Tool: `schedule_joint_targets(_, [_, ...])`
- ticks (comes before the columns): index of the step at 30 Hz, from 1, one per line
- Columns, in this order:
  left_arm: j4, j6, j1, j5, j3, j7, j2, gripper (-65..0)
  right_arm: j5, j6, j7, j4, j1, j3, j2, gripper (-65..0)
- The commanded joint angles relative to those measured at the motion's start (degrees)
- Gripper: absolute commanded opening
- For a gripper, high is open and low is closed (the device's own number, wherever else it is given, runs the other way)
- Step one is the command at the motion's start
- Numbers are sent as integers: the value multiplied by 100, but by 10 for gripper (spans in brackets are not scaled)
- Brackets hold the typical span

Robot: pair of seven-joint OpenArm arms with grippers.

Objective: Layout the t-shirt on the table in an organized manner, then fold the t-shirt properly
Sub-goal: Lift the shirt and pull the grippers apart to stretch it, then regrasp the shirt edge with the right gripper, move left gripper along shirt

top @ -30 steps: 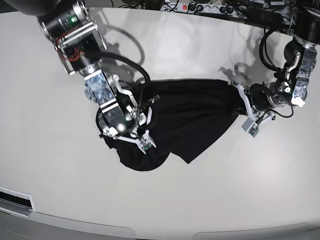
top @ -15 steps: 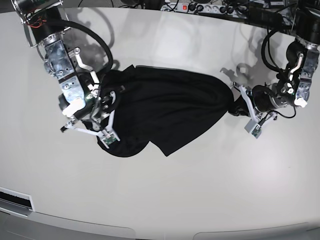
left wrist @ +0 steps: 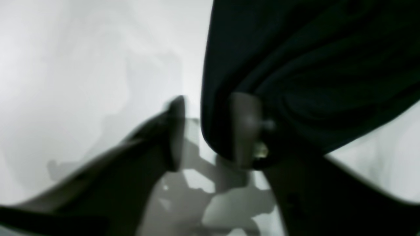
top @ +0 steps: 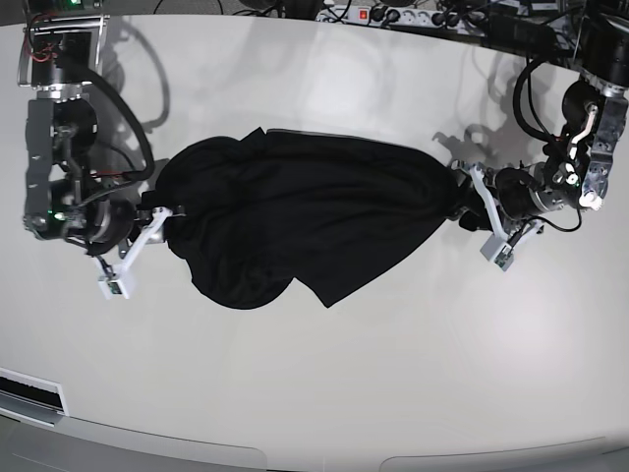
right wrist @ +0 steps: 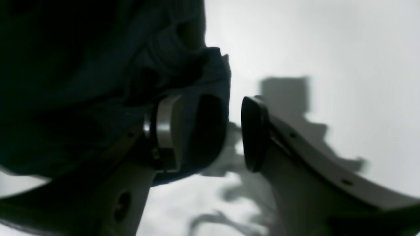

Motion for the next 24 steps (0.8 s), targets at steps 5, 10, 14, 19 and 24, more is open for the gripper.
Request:
schedule_joint_targets(5, [83,-24,-81,-127,-26,4,-94,-305,1274,1838,-525,9,48,758,131,-351])
schedule_joint_targets(10, [81,-28,-70,-133,-26,-4,-107,-305,2597,2270,-1099,20,-363,551,376,-382])
schedule_joint_targets(14, [81,-26,-70,-155,-26,-70,-105,-305,2520,2270,-1067,20,-627,140,374,-396])
schedule_joint_targets(19, [83,-26,-68,-149,-26,-68,-107,-305,2315,2270,-820,103,-750,-525,372,-396])
schedule_joint_targets(24, [81,-26,-68,-151,-26,-68,-105,-305,1349,2270,-514,525,-750,-1176,374,-396])
